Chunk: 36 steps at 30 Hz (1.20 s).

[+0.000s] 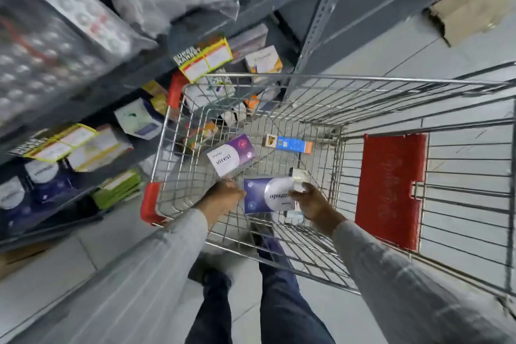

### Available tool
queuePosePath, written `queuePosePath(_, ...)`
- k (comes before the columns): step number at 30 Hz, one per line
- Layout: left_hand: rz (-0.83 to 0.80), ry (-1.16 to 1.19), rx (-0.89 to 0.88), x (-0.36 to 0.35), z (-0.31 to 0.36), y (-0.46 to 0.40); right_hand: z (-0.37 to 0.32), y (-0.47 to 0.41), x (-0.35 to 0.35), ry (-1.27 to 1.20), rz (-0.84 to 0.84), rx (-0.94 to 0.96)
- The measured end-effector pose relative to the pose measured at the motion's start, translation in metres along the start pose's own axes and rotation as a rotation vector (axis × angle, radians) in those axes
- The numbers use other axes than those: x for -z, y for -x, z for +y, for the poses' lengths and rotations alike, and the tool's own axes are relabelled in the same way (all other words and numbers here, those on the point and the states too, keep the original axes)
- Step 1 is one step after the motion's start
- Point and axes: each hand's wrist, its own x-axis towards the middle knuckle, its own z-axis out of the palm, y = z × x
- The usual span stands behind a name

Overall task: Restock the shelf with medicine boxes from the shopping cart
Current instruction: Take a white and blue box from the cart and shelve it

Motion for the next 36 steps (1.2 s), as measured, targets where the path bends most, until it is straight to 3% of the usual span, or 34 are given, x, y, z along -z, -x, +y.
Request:
queuePosePath(7,-0.148,0.237,0.066,-0.023,-0.019,-0.044,0.011,-0.006,-0.006,-0.062,-0.076,-0.003)
queuePosePath(13,-0.017,0.279,-0.113,-0.013,-0.022,-0.041,-0.009,0.005,-0.007,0.083,-0.104,-0.008)
queuePosePath(19,0.086,0.405,-0.295,0.013,0.008,0.053,-0.067,0.077,0.002,0.128,-0.073,0.14)
queuePosePath(24,0.275,0.475,-0.493,0.05,0.028,0.161,-0.117,0.179,-0.023,0.022,-0.034,0.376)
queuePosePath(28,0.357,0.433,-0.59,0.1,0.03,0.246,-0.157,0.267,-0.056,0.15,0.024,0.599)
queuePosePath(33,0.582,0.391,-0.743,0.181,0.007,0.365,-0.203,0.377,-0.125,0.241,0.013,0.877)
queuePosePath(36,0.803,0.332,-0.797,0.223,-0.022,0.436,-0.221,0.426,-0.176,0.36,-0.007,1.039)
